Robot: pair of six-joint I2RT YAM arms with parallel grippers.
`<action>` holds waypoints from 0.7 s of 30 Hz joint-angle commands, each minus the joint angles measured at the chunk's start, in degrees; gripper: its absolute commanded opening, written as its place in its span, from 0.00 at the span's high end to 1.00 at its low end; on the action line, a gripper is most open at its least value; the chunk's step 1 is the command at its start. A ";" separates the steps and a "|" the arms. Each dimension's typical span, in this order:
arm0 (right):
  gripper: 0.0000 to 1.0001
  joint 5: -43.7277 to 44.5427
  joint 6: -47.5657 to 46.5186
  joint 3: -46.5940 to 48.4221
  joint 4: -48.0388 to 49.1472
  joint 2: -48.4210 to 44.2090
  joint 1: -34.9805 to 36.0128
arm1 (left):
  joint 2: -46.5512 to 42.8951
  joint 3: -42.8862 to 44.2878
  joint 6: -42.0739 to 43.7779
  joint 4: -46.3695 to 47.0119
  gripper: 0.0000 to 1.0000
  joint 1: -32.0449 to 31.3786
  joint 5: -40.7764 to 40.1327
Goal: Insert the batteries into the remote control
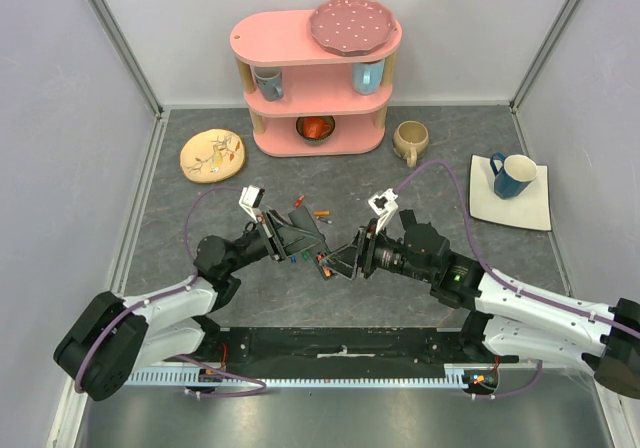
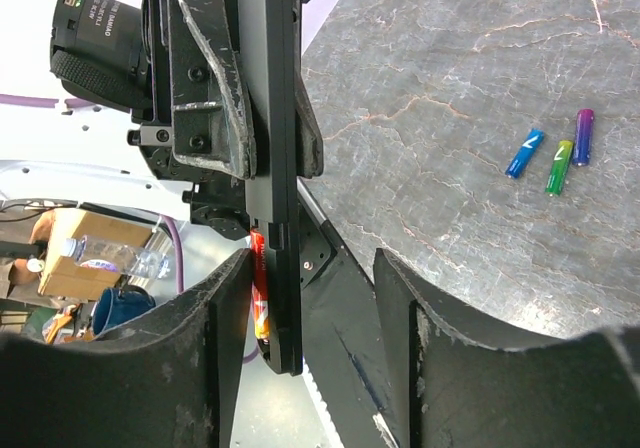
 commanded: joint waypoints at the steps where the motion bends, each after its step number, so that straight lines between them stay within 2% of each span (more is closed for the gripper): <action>1: 0.43 0.34 -0.53 -0.25 0.53 0.97 -0.32 | -2.16 1.87 -0.88 2.26 0.98 0.11 -0.14; 6: 0.48 0.52 -0.45 -0.34 0.53 1.68 -0.32 | -3.31 2.66 -0.79 1.12 0.98 0.11 -0.49; 11: 0.49 0.34 -0.45 -0.17 0.53 2.38 -0.32 | -3.57 3.02 -0.70 0.68 0.98 0.11 -0.50; 14: 0.41 -0.10 -0.18 0.19 0.70 2.64 -0.41 | -3.40 2.93 -0.26 0.15 0.98 0.11 -0.41; 17: 0.19 0.43 0.08 0.54 0.09 1.68 -0.32 | -3.31 2.40 0.35 -0.20 0.98 0.11 -0.41; 21: 0.08 0.96 0.26 2.20 -0.96 0.63 -0.32 | -3.22 1.61 1.58 -1.61 0.98 0.11 -0.41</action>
